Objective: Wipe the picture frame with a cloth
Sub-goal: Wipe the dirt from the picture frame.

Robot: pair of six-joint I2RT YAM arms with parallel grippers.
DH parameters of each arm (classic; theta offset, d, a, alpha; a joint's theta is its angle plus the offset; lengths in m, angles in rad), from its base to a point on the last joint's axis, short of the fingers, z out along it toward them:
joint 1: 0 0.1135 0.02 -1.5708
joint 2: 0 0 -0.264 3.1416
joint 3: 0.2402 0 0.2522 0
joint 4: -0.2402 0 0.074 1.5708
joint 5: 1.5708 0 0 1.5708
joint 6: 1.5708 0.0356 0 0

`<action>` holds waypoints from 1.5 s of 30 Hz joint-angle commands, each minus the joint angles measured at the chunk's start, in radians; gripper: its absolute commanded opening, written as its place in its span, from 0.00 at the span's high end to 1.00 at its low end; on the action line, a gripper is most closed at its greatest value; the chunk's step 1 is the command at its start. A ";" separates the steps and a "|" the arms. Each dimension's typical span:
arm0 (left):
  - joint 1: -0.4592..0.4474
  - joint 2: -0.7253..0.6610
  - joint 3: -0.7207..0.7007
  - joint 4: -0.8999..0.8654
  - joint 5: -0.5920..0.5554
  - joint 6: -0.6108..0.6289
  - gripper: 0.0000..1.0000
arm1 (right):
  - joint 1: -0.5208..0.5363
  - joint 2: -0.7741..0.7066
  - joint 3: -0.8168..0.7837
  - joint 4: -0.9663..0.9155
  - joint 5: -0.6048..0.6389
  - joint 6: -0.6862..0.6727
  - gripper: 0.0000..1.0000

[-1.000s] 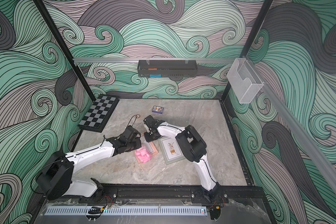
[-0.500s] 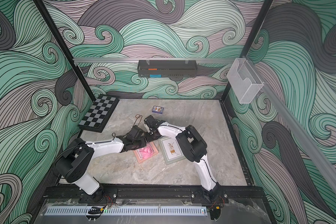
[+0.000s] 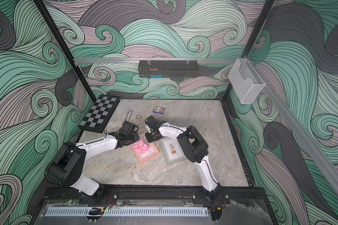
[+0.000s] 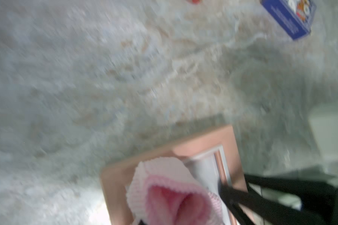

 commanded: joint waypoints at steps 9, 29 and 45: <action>-0.275 -0.244 -0.246 -0.095 -0.032 -0.105 1.00 | 0.012 0.160 -0.099 -0.213 0.020 0.003 1.00; 0.110 -0.129 -0.096 -0.028 -0.145 0.011 1.00 | 0.024 0.153 -0.102 -0.211 -0.004 0.001 1.00; -0.238 -0.357 -0.364 -0.169 0.053 -0.248 1.00 | 0.005 0.171 -0.097 -0.213 -0.010 0.012 1.00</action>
